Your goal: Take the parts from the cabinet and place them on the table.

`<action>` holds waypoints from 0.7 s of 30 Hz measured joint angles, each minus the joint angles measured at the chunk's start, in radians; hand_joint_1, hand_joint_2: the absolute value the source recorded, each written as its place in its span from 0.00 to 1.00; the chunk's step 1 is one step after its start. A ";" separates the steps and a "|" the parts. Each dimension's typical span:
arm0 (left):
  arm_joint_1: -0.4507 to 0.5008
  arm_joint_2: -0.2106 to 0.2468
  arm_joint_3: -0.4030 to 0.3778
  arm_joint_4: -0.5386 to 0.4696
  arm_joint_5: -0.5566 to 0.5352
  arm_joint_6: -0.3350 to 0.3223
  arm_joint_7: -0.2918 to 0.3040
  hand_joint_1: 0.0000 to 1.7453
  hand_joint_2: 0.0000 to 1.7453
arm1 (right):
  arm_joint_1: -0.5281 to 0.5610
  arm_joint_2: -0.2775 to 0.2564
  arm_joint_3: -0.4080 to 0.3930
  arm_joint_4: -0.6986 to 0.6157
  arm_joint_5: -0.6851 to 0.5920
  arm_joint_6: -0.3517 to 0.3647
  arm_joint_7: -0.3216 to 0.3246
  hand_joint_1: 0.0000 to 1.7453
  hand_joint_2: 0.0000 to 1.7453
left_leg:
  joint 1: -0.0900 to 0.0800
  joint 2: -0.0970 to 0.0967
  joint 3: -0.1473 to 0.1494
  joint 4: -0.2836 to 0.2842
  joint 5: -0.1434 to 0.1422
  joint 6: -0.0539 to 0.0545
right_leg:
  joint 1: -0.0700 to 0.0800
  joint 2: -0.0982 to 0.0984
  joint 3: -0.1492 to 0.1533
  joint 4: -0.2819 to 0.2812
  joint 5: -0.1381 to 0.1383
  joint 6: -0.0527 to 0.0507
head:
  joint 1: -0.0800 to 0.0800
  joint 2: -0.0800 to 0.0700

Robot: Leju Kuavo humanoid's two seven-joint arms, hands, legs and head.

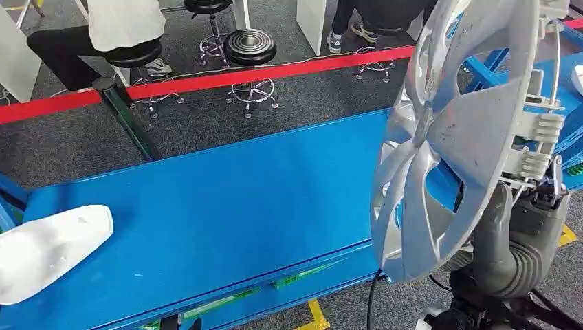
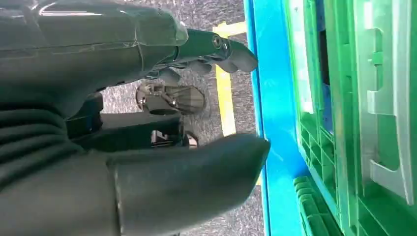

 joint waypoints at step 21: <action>0.002 -0.001 0.023 -0.005 0.035 -0.052 -0.008 0.00 1.00 | 0.073 -0.009 0.015 0.034 0.020 0.056 0.058 1.00 1.00 | 0.000 0.006 0.000 0.000 -0.002 0.001 | 0.000 0.003 -0.001 0.000 0.000 0.000 | 0.000 0.000</action>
